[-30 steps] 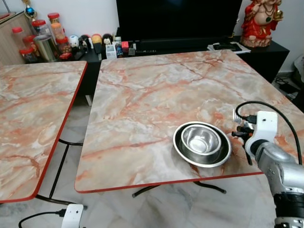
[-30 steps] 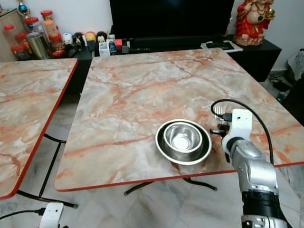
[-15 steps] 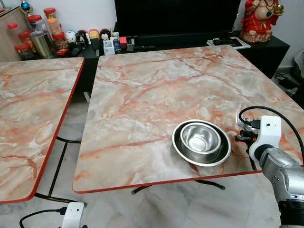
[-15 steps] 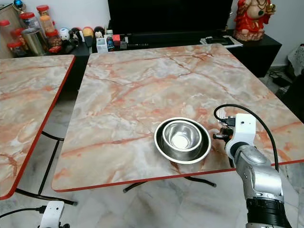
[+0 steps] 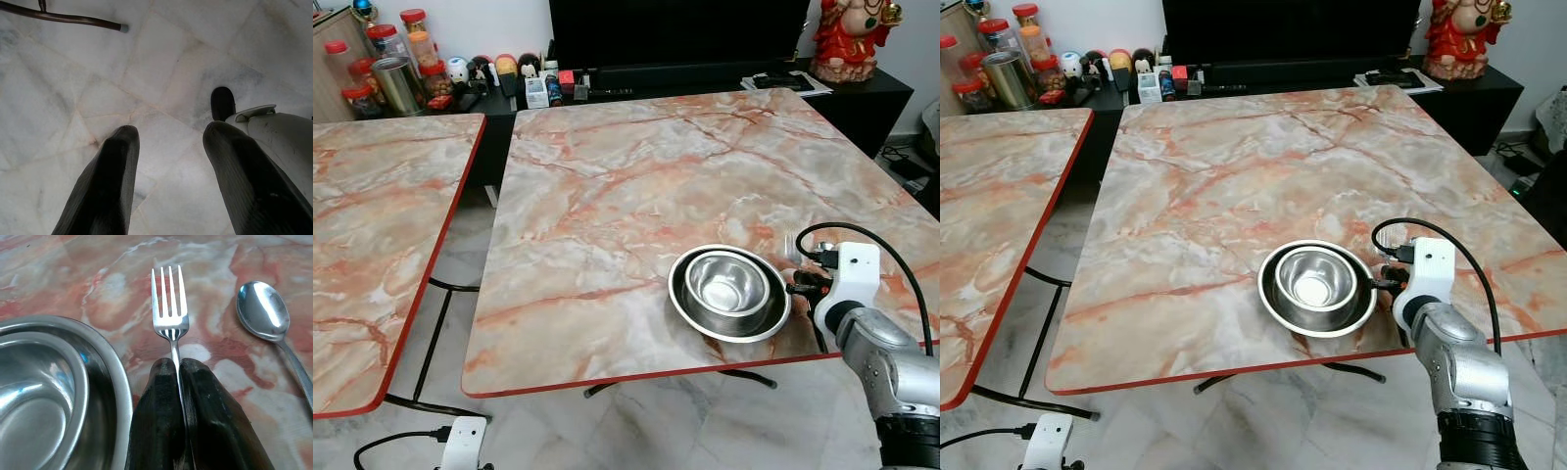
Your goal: Setting the table
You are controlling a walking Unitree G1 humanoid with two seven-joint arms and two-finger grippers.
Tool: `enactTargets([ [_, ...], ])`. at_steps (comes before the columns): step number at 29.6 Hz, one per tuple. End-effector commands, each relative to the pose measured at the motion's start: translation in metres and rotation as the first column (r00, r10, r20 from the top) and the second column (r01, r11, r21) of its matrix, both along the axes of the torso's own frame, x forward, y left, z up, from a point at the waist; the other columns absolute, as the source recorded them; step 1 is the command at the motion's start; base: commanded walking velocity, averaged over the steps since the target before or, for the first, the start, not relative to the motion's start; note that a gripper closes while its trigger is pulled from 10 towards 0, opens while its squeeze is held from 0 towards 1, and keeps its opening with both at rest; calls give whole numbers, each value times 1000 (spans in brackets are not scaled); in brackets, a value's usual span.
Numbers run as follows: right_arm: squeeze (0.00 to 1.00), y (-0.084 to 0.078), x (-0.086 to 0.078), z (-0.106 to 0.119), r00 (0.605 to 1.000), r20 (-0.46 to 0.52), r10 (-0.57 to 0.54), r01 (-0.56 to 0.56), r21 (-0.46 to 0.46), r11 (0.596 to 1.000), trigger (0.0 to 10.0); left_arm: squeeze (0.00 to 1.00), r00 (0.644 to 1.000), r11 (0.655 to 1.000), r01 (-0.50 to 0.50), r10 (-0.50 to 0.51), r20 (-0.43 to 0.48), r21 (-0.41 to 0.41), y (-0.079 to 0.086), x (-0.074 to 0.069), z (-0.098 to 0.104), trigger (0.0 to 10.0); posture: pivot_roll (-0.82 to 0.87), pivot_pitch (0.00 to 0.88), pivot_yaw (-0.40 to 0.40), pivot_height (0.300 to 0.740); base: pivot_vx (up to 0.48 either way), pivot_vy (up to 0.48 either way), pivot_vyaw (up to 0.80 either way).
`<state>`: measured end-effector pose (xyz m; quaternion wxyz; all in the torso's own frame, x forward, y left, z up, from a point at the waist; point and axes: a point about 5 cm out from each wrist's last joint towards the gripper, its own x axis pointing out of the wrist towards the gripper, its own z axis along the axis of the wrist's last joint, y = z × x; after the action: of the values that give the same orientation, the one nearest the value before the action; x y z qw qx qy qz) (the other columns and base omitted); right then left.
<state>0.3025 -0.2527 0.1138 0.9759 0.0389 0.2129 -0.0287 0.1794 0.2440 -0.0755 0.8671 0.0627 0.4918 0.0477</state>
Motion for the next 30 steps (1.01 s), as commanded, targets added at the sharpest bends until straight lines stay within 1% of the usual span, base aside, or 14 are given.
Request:
enactTargets([
  [1, 0, 3, 1, 4, 1000, 18, 8, -8, 0, 1000, 10000, 0, 1000, 1000, 12, -12, -24, 14, 3, -3, -1, 10000, -9, 59, 19, 740, 0, 0, 0],
  [10, 0, 0, -2, -5, 1000, 4, -2, 2, 6, 1000, 10000, 0, 1000, 1000, 17, -16, -26, 15, 3, -3, -1, 10000, -7, 52, 20, 740, 0, 0, 0],
  [17, 0, -11, -1, -7, 999, 13, -48, 49, -3, 999, 10000, 0, 1000, 1000, 16, -16, -26, 16, 3, -4, -1, 10000, -3, 49, 22, 740, 0, 0, 0],
  [22, 0, -12, 0, -5, 998, 26, -56, 56, -4, 998, 10000, 0, 1000, 1000, 16, -16, -25, 17, 4, -4, -1, 10000, -3, 49, 24, 740, 0, 0, 0],
  [30, 0, -11, 2, -7, 998, 27, -49, 49, -1, 999, 10000, 0, 1000, 1000, 16, -16, -26, 17, 4, -4, -1, 10000, -1, 50, 23, 740, 0, 0, 0],
])
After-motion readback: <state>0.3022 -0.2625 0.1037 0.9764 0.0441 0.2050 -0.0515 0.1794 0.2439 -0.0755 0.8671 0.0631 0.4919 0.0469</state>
